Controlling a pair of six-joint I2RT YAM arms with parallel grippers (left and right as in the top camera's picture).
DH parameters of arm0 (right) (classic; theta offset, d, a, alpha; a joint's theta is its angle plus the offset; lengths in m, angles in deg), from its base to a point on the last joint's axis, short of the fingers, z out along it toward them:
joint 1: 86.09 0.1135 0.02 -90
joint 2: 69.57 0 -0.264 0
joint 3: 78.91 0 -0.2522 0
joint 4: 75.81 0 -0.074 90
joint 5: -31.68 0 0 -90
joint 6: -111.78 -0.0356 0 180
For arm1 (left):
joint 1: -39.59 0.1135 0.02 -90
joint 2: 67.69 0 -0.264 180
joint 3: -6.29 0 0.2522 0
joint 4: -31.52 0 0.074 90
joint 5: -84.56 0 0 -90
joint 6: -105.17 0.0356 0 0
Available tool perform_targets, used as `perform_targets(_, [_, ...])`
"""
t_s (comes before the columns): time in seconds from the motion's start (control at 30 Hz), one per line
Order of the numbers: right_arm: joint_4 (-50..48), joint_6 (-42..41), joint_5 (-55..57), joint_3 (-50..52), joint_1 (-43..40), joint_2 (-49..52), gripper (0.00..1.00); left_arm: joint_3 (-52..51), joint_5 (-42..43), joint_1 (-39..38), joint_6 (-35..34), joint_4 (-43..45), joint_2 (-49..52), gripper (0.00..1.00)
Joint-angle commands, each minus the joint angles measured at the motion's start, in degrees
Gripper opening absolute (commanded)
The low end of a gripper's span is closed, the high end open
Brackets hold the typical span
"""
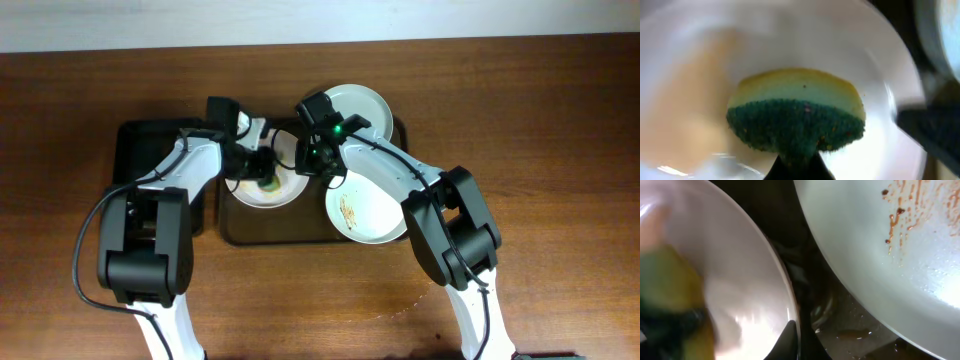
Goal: Clean dirty plates on tray and stack at the side
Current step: 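Hold the pink-white plate with right gripper and scrub it with sponge, then lift the pink-white plate with right gripper and place it right of tray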
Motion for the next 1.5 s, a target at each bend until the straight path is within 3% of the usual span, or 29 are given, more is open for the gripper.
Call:
perform_targets(0.0, [-0.1, 0.3, -0.7, -0.4, 0.0, 0.6, 0.04, -1.4, -28.7, 1.9, -8.7, 5.7, 3.3, 0.01])
perform_targets(0.07, [-0.2, 0.3, -0.7, -0.4, 0.0, 0.6, 0.04, -1.4, -36.9, 1.9, -9.7, 4.8, 3.3, 0.01])
perform_targets(0.13, [-0.2, 0.3, -0.7, -0.4, 0.0, 0.6, 0.04, -1.4, -34.0, 1.8, -8.8, -1.3, 3.3, 0.01])
perform_targets(0.23, [-0.1, 0.3, -0.7, -0.4, 0.0, 0.6, 0.04, -1.4, -12.1, 1.8, -1.8, -11.4, 3.3, 0.01])
perform_targets(0.3, [-0.1, 0.3, -0.7, -0.4, 0.0, 0.6, 0.04, -1.4, 4.9, 1.8, 3.9, -13.6, 3.3, 0.01])
perform_targets(0.37, [-0.1, 0.3, -0.8, -0.4, 0.0, 0.6, 0.04, -1.4, 11.0, 1.9, 4.2, -11.2, 3.3, 0.01])
perform_targets(0.47, [-0.1, 0.3, -0.7, -0.4, 0.0, 0.6, 0.04, -1.4, 6.4, 2.3, 1.3, -1.6, 3.3, 0.01])
perform_targets(0.6, [-0.1, 0.3, -0.7, -0.4, 0.0, 0.6, 0.04, -1.4, -20.9, 3.7, -13.4, 5.2, 3.3, 0.01])
perform_targets(0.67, [-0.1, 0.3, -0.7, -0.4, 0.0, 0.6, 0.04, -1.4, -26.4, 3.6, -17.7, 2.1, 3.3, 0.01])
perform_targets(0.77, [-0.1, 0.3, -0.8, -0.4, 0.0, 0.6, 0.04, -1.4, -19.4, 3.5, -17.3, -6.5, 3.3, 0.01])
perform_targets(0.8, [0.1, 0.3, -0.8, -0.4, 0.0, 0.6, 0.04, -1.4, -13.1, 3.5, -14.8, -9.2, 3.3, 0.01])
perform_targets(0.9, [0.7, 0.3, -1.9, -0.4, 0.0, 0.6, 0.04, -0.3, 17.6, 3.6, -4.7, -13.2, 3.3, 0.01])
perform_targets(0.97, [0.7, 0.3, -3.1, -0.4, 0.0, 0.6, 0.04, 2.5, 24.6, 4.3, -4.3, -13.2, 3.3, 0.01])
perform_targets(1.1, [0.7, 0.3, -4.2, -0.4, 0.0, 0.6, 0.05, 17.2, 22.5, 11.0, -4.3, -17.9, 3.3, 0.01])
perform_targets(1.17, [0.7, 0.3, -4.2, -0.4, 0.0, 0.6, 0.24, 22.6, 20.7, 13.2, -4.3, -20.7, 3.3, 0.01])
perform_targets(1.23, [-0.3, 0.3, -3.5, -0.2, 0.0, 0.9, 0.29, 27.1, 20.8, 15.1, -4.3, -22.5, 3.3, 0.01])
perform_targets(1.3, [-1.2, 0.3, -3.6, 0.1, 0.0, 2.3, 0.28, 27.5, 20.7, 15.4, -4.3, -22.5, 3.3, 0.01])
perform_targets(1.37, [-1.4, 0.3, -4.7, 0.1, 0.0, 2.8, 0.04, 27.5, 16.3, 15.3, -4.3, -23.5, 3.3, 0.01])
perform_targets(1.47, [-1.0, 4.3, -8.3, -1.7, -0.7, 0.7, 0.04, 27.5, 9.9, 14.9, -4.2, -27.2, 3.3, 0.01])
